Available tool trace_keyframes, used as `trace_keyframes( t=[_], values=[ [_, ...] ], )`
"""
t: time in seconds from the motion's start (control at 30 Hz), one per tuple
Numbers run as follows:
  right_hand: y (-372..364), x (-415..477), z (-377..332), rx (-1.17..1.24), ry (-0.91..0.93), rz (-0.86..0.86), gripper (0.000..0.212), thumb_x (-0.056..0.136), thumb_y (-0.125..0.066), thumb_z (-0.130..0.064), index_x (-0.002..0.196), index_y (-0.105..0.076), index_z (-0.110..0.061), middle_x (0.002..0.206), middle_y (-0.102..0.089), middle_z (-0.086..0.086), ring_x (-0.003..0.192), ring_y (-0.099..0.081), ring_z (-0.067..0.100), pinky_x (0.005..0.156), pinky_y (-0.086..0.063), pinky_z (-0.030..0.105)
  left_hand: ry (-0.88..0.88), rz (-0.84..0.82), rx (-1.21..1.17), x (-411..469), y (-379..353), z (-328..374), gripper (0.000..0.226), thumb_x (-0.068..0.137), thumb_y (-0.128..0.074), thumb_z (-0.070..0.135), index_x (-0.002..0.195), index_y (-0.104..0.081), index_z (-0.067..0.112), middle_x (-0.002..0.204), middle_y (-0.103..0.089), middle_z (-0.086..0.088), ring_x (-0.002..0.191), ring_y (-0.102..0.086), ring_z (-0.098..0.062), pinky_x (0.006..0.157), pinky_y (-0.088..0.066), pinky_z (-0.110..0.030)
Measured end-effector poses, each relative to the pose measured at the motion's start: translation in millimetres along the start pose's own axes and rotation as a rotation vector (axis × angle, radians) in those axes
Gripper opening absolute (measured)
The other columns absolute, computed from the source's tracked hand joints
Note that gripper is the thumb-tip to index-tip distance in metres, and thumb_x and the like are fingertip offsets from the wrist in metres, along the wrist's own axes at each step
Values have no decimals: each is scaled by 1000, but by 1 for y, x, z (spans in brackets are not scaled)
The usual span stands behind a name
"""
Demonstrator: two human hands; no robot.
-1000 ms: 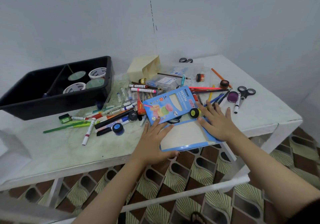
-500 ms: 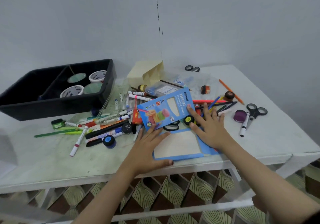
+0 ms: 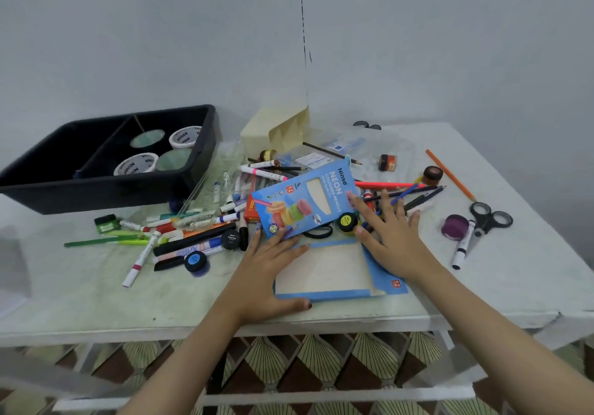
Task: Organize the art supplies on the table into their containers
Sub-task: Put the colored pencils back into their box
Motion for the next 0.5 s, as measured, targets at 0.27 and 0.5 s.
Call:
trace_keyframes(
  t=[0.27,0.5],
  values=[
    [-3,-12,2,17,28,-6,60,77,-1,-75,134,12,-64,158,12,3,143,15,35,111,11,55,-49,49,36,-13,3,5,86,72,-50,79,143,-37,32,154,-23,9,145,-4,-8,117,4,-36],
    [5,-19,-3,62,77,16,59,80,-5,-71,138,-14,-60,159,5,0,145,12,29,111,14,49,-77,44,53,-11,-1,10,80,76,-44,79,141,-39,32,154,-22,9,144,-6,-7,117,5,-33]
  ],
)
Point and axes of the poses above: each hand's wrist, its own x-axis towards the middle knuckle, its own y-axis out of the back of the hand, z = x × y, the point moved 8 cm from there along x, towards the middle knuckle
